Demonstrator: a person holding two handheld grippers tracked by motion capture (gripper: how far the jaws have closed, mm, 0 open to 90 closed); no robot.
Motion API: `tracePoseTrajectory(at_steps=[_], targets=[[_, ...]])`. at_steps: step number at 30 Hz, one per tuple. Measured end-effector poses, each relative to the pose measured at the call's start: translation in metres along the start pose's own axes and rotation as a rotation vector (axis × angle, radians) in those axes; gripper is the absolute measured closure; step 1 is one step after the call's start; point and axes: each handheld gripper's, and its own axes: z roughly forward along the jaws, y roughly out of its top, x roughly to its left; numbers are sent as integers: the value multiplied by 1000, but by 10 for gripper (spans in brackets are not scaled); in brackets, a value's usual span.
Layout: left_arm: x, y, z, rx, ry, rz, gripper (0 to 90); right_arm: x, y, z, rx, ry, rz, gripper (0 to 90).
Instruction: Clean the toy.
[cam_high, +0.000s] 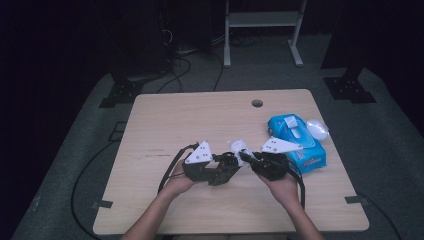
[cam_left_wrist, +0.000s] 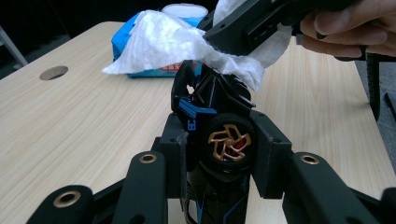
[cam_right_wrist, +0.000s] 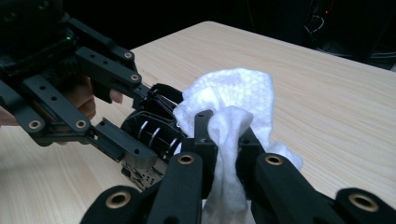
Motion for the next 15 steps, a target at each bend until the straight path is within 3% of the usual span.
tracePoseTrajectory(at_steps=[5,10,15], targets=[[0,0,0,-2,0,-6,622,-3,-2,-1,-12,27,22,838],[1,-1,1,0,-2,-5,622,-11,-15,2,20,8,53,838],[2,-1,0,-3,-1,-9,622,-8,-11,0,-1,24,50,837]])
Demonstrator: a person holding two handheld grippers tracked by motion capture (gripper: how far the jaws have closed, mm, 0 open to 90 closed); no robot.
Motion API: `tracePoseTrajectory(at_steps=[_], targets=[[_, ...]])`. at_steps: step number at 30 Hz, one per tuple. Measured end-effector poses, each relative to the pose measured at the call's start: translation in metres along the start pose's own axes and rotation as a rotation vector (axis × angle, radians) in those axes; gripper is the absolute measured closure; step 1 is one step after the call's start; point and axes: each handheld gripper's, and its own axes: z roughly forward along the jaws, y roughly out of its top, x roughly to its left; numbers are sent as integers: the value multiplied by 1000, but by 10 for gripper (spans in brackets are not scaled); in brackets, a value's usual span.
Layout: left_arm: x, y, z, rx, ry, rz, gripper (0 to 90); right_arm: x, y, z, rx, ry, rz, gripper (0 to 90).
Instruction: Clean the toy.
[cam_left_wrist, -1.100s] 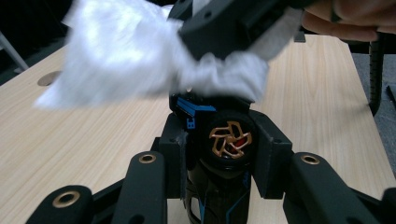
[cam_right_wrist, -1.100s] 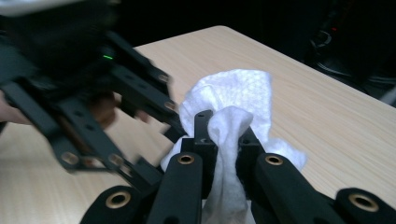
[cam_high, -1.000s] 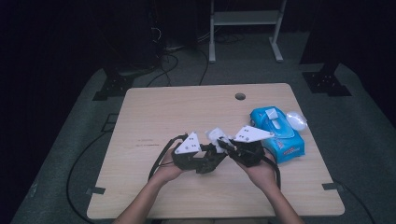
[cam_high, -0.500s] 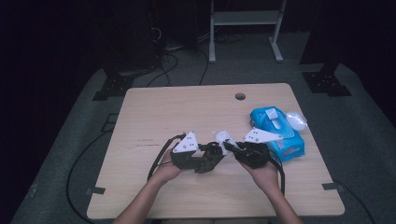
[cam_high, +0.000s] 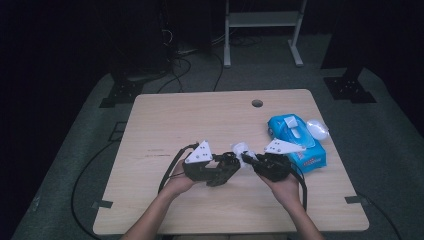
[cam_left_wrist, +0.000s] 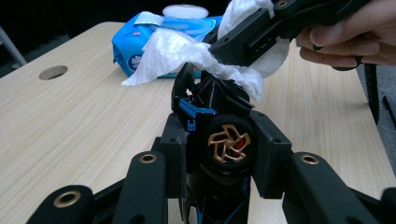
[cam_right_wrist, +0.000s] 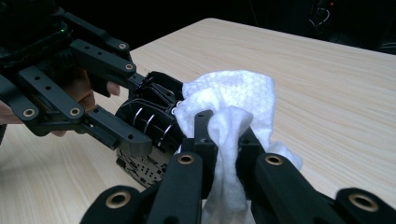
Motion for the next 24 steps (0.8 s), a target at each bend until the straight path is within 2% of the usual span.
tracePoseTrajectory(at_steps=[3,8,14,16,20,23,24], targets=[[0,0,0,1,2,1,622,-1,-2,1,0,4,7,837],[0,0,0,0,1,-2,623,-7,-12,4,35,-5,31,837],[1,1,-1,-10,2,-6,623,-3,-2,0,-8,13,28,837],[1,1,-2,-9,2,-4,623,-3,-2,0,-7,13,27,837],[1,0,-1,-2,1,-2,624,-8,-14,5,32,11,50,837],[0,0,-1,-1,5,2,624,-8,-13,5,31,12,52,838],[0,1,-1,-6,6,-2,623,-5,-9,3,15,16,46,837]])
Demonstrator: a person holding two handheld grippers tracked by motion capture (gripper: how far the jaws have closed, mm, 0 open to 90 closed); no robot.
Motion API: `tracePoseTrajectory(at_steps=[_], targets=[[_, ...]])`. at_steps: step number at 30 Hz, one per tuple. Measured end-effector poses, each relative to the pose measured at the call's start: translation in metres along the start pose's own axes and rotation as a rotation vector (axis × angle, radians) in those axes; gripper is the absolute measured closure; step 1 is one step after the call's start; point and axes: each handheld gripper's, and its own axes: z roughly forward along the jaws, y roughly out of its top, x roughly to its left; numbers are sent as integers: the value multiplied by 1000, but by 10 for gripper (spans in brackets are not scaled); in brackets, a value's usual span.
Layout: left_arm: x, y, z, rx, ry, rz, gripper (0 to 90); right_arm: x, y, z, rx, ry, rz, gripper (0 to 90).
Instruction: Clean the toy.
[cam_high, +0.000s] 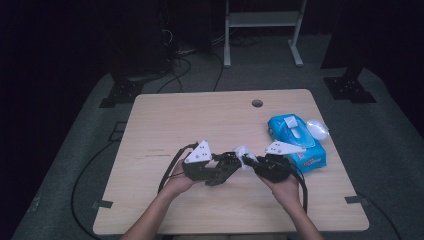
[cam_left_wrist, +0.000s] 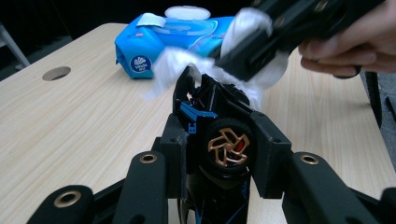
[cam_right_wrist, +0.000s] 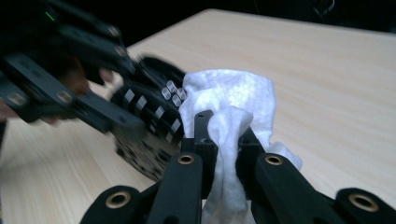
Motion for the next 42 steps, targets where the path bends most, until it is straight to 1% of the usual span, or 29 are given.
tracePoseTrajectory(at_steps=[2,4,6,8,10,11,12,13,14,16,17,18,20,22,23,24,25,27,28,29,30,31,35,37,38,39,40,41,42], targets=[[0,0,0,0,1,0,624,3,6,-4,-27,12,-8,838],[0,0,1,2,2,3,624,6,11,-7,-56,39,-3,838],[-1,1,1,1,3,3,624,8,13,-7,-59,47,-7,837],[-1,1,1,0,-1,4,624,9,9,-3,-39,49,-16,837],[-1,0,0,7,3,8,625,7,6,-2,-41,52,-7,837],[0,-1,0,9,3,6,624,3,1,0,-16,26,-6,837],[0,-1,0,9,3,6,624,3,1,0,-16,26,-6,837],[0,-1,-1,6,1,1,624,-1,-4,2,4,7,8,838],[0,-1,-1,7,3,4,624,-1,-3,2,1,8,14,837],[0,0,0,5,2,6,624,4,2,0,-13,13,-7,838],[0,0,0,5,2,6,624,4,2,0,-13,13,-7,838],[0,0,1,6,1,8,624,7,6,-1,-24,18,-18,837],[-1,1,2,6,-5,11,624,16,16,-3,-51,46,-45,837],[-3,2,3,6,-12,17,624,24,21,-1,-52,57,-72,837],[-3,2,2,8,-10,18,624,27,22,2,-40,51,-92,837],[-4,1,2,9,-9,18,625,26,21,3,-36,49,-94,837],[-3,1,2,10,-8,17,624,24,19,4,-39,52,-79,837],[-3,0,2,17,-6,21,624,22,18,3,-35,50,-75,837],[-3,0,2,20,-6,20,624,19,14,3,-19,28,-77,837],[-2,0,2,22,-10,20,624,17,12,2,-8,17,-78,837],[-2,0,2,22,-10,20,624,17,12,2,-8,17,-78,837],[-2,1,3,25,-12,20,624,13,9,0,5,7,-66,837],[-1,4,7,43,-20,28,624,10,7,-2,12,0,-64,837],[1,7,10,64,-28,26,624,8,6,-5,15,-6,-63,837],[3,12,15,96,-39,34,624,5,5,-7,18,-11,-61,837],[3,12,15,96,-39,34,624,5,5,-7,18,-11,-61,837],[4,14,18,110,-40,42,624,4,4,-7,22,-15,-57,837],[5,19,25,142,-49,57,624,0,2,-9,26,-25,-49,836],[5,19,25,142,-49,57,624,0,2,-9,26,-25,-49,836]])
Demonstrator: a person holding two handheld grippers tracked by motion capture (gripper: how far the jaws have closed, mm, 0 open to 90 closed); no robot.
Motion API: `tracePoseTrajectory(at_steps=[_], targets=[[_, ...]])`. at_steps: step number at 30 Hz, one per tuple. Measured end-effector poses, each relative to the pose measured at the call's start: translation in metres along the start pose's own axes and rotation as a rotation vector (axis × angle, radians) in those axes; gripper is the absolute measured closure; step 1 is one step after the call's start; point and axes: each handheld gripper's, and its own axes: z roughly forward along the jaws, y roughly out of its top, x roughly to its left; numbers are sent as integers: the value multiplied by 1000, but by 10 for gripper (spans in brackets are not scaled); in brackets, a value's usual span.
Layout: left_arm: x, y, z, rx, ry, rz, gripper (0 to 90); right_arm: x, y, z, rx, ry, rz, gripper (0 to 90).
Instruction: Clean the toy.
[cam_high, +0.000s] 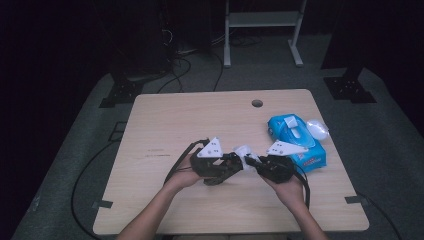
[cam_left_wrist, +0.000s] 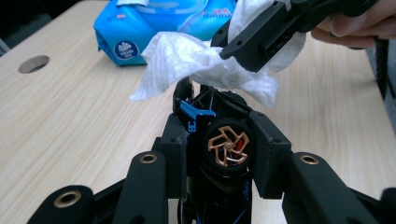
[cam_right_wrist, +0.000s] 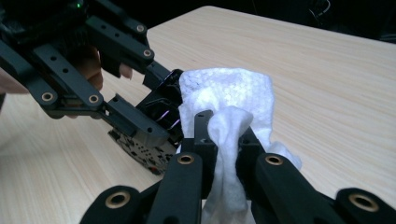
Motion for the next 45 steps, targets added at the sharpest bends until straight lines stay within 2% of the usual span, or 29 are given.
tracePoseTrajectory(at_steps=[2,3,6,8,11,12,14,20,21,23,30,38,39,40,45], targets=[[4,6,8,37,-25,12,625,-6,-5,-1,8,-9,17,836],[4,6,8,37,-25,12,625,-6,-5,-1,8,-9,17,836],[8,11,18,82,-39,11,625,-14,-12,-1,22,-18,41,836],[9,12,20,94,-41,13,625,-15,-14,-1,27,-20,45,836],[9,13,28,138,-47,22,625,-19,-18,0,45,-27,52,836],[8,13,34,177,-48,38,625,-22,-19,0,45,-31,61,836],[8,12,37,190,-52,36,625,-22,-19,-1,45,-33,60,836],[11,5,49,275,-78,36,623,-21,-20,1,59,-30,54,836],[11,2,51,307,-86,35,622,-19,-20,4,65,-23,49,836],[11,0,53,325,-86,41,619,-17,-20,7,66,-15,39,836],[12,0,49,331,-91,18,589,-9,-17,15,80,0,20,834],[16,-4,29,288,-91,-18,532,-6,-14,19,79,10,21,834],[18,-9,20,263,-86,-38,523,-4,-13,21,83,17,18,834],[18,-9,20,263,-86,-38,513,-3,-12,22,84,20,16,834],[25,-25,-5,177,-90,-115,481,2,-8,30,92,34,5,834]])
